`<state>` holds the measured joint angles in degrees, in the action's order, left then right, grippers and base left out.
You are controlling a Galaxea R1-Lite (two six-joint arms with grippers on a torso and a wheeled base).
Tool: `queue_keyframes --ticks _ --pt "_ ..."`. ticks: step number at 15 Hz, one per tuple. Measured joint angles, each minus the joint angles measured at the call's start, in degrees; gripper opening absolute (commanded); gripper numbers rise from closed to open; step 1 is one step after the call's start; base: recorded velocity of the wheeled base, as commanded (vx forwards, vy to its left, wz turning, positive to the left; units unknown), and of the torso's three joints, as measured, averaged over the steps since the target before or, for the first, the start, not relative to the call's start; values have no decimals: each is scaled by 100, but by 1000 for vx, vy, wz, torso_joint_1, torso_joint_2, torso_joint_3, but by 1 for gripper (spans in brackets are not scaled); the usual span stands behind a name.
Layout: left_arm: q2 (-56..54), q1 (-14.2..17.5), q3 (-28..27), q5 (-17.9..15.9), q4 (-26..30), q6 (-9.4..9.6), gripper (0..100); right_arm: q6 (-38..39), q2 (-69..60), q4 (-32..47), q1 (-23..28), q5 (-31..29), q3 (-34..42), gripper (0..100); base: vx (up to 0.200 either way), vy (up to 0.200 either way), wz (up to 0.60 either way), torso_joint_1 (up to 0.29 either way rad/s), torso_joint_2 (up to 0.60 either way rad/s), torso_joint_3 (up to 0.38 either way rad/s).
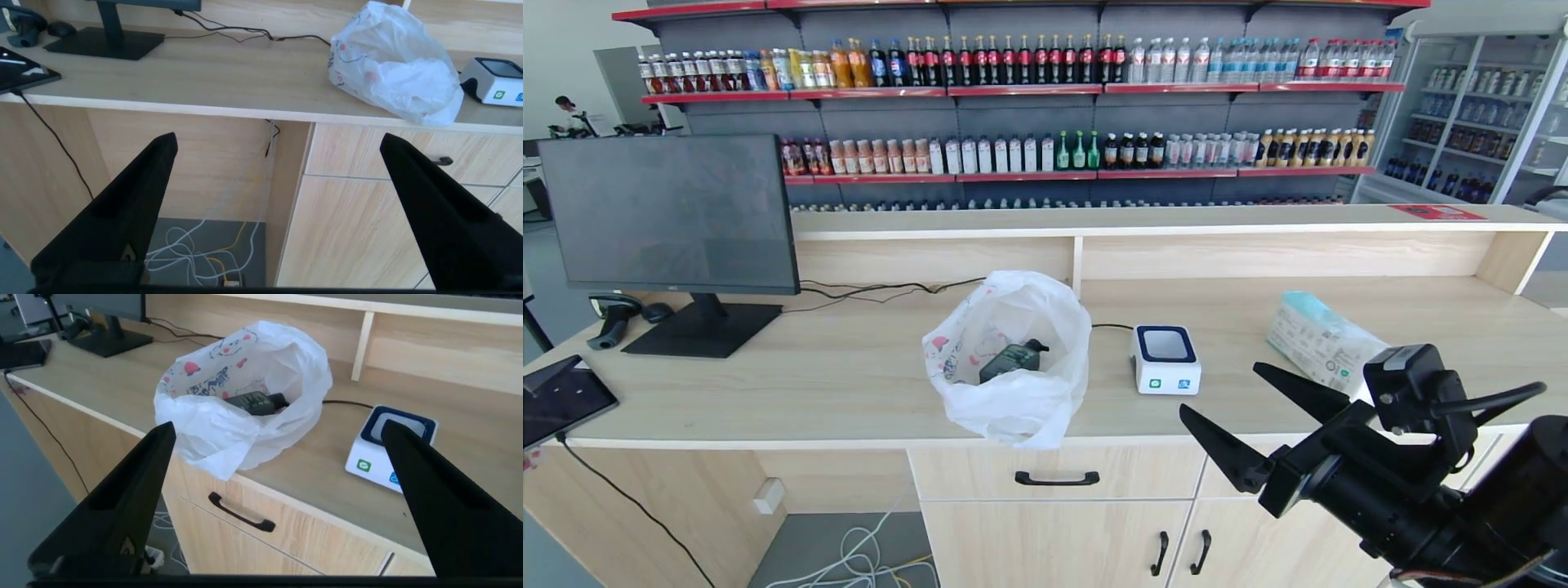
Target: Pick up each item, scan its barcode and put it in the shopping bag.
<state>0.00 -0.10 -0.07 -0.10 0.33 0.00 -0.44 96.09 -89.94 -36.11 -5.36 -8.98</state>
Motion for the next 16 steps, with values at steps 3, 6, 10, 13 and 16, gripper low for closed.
queue_keyframes --ticks 3,6,10,13,16 --pt "0 0 0 0 0 10 100 12 44 0 52 1 -44 100 0 -133 0 2 2 2" --pt "0 0 -2 2 0 7 100 33 61 -2 141 1 -55 100 0 -200 0 6 4 4" --pt "0 0 -2 2 0 5 100 34 79 0 207 1 -52 100 0 -200 0 7 2 4" --pt "0 0 -2 0 2 5 100 30 94 0 213 1 -71 100 0 -200 0 7 4 -1" --pt "0 0 -2 2 2 5 100 20 99 0 218 0 -82 100 0 -200 0 4 1 2"
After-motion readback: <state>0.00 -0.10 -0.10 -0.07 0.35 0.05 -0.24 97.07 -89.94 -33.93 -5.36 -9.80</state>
